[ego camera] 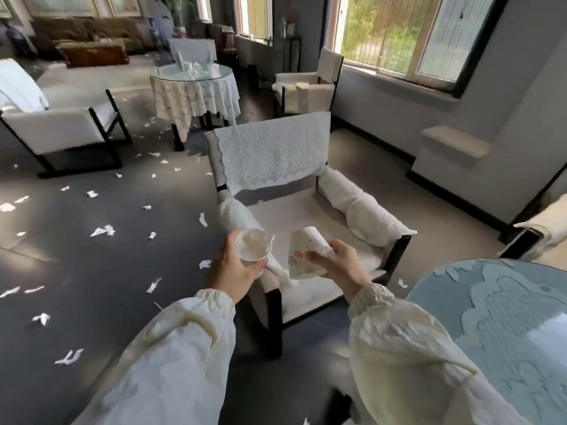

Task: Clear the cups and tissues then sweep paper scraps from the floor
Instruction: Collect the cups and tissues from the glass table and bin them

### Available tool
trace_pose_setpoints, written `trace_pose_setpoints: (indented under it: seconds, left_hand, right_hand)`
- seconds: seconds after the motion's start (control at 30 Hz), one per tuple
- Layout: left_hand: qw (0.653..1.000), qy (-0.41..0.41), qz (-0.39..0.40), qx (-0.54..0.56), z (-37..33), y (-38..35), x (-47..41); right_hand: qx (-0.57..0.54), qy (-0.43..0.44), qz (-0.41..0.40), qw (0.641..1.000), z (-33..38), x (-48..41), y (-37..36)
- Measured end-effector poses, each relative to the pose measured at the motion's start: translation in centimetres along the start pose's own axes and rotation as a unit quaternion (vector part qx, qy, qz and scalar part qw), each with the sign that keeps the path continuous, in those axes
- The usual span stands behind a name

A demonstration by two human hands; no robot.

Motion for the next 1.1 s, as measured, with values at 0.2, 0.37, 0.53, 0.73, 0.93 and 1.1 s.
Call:
trace_pose_setpoints:
  seconds: [0.2,0.37,0.53,0.73,0.93,1.1]
  left_hand:
    - [0.999,0.01,-0.034,0.016,2.8,4.5,-9.7]
    - [0.993,-0.019,-0.112,-0.018,3.2,9.2,-17.9]
    - [0.989,0.005,-0.142,-0.039,5.1,14.3,-24.1]
    - [0.984,0.049,-0.169,-0.029,11.3,19.7,-32.8]
    - [0.98,0.055,-0.191,-0.03,17.2,28.5,-48.0]
    - [0.98,0.058,-0.178,-0.062,20.0,36.4,-59.2]
  right_hand:
    - [0.006,0.012,0.013,1.0,5.4,-9.5,-6.0]
    - [0.032,0.058,0.028,0.997,11.2,-18.3,-10.3]
    - [0.045,0.106,0.072,0.991,16.2,-24.9,-16.3]
    - [0.082,0.125,0.113,0.982,19.8,-34.4,-26.8]
    - [0.086,0.165,0.07,0.98,27.0,-46.8,-38.9]
    - [0.007,0.119,0.114,0.986,33.0,-54.5,-48.6]
Point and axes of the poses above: each hand's wrist, its own x-axis away from the middle knuckle, its own y-axis out of the back of the hand, z = x × y, the point moved 4 cm from there along -x, towards the middle knuckle, and after that the axes turned 9 degrees about x, right-handed, at the moved point
